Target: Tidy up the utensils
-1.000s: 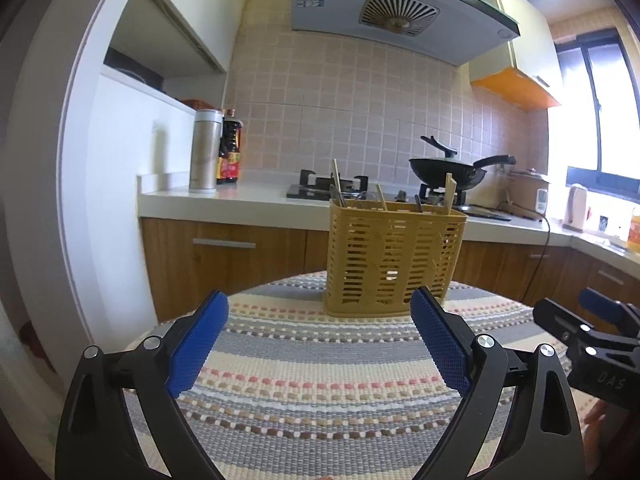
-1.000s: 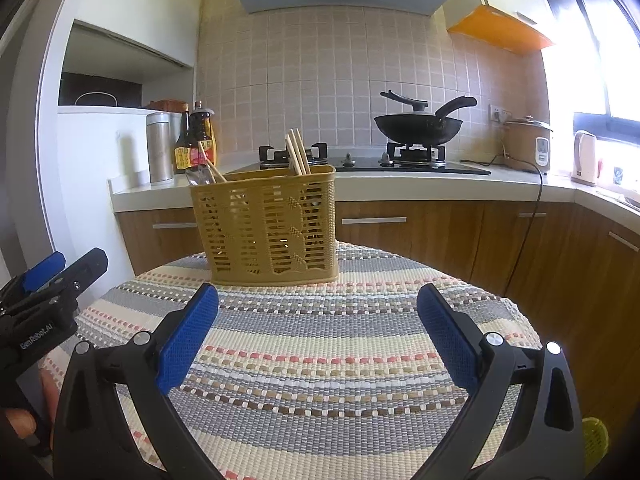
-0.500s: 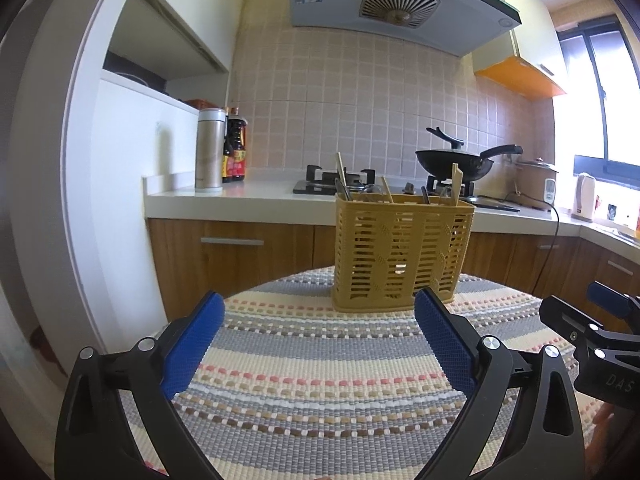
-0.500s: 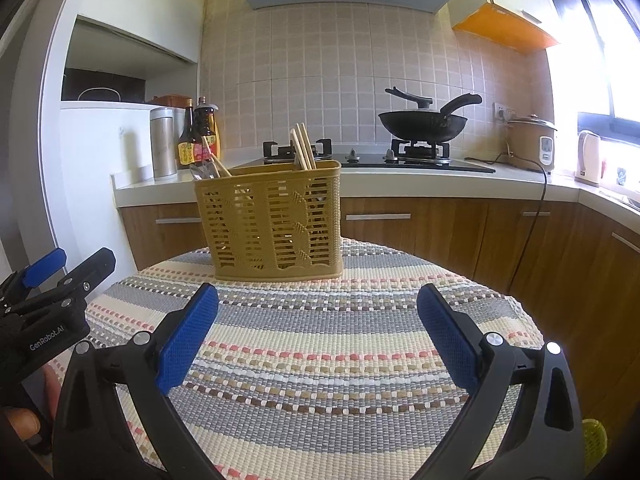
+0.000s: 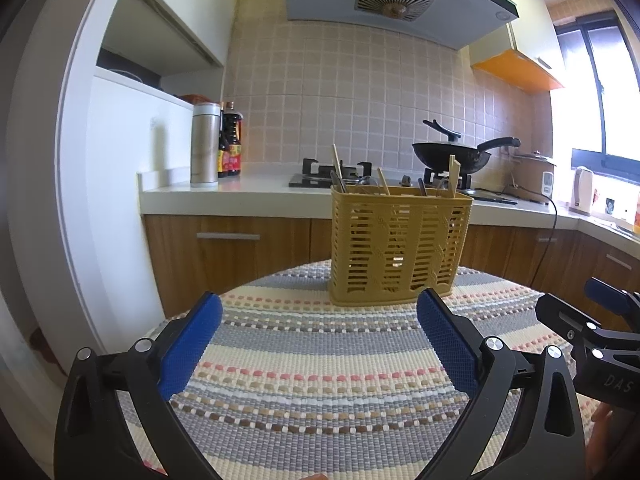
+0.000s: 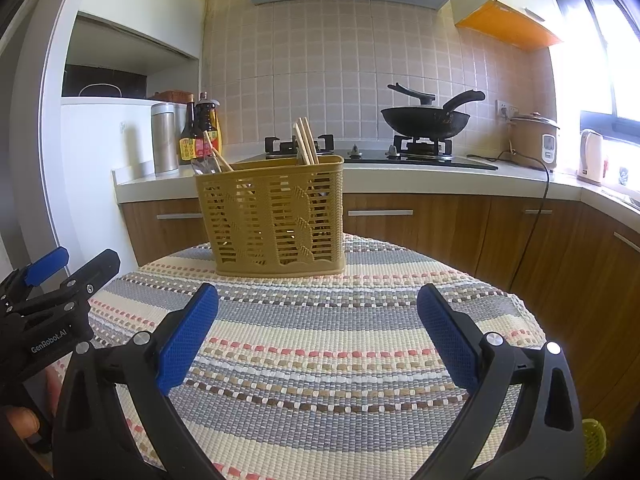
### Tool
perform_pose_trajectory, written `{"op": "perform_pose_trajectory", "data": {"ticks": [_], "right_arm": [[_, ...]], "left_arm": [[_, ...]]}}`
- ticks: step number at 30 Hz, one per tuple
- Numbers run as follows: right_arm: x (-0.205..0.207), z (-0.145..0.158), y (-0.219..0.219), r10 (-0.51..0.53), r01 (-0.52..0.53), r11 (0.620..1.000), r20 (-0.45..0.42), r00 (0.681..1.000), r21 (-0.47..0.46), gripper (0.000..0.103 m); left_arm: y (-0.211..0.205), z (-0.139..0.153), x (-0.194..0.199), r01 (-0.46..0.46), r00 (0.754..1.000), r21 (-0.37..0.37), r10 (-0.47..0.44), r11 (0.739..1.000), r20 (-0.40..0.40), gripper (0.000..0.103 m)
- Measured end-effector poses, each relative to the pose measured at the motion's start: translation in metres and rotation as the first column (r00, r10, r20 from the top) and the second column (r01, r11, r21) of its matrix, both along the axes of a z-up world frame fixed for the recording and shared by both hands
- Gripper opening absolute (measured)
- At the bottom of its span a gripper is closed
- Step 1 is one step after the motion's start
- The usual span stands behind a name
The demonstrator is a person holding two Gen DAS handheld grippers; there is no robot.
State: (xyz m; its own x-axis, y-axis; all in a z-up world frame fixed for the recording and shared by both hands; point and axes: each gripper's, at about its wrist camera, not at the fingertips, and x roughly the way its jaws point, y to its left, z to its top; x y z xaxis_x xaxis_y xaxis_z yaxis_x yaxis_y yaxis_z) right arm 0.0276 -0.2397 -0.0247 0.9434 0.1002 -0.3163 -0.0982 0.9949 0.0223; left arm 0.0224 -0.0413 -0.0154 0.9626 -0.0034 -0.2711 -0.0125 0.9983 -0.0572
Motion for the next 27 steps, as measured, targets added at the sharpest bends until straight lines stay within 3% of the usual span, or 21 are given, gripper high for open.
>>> {"op": "perform_pose_trajectory", "data": {"ticks": [27], "right_arm": [[0.0021,-0.0026,0.0005,-0.006,0.006,1.000,-0.009,1.000,0.003,0.095]], "left_arm": [[-0.0022,-0.0032,0.0018,0.007,1.000,0.002,-0.007,1.000,-0.014,0.095]]}}
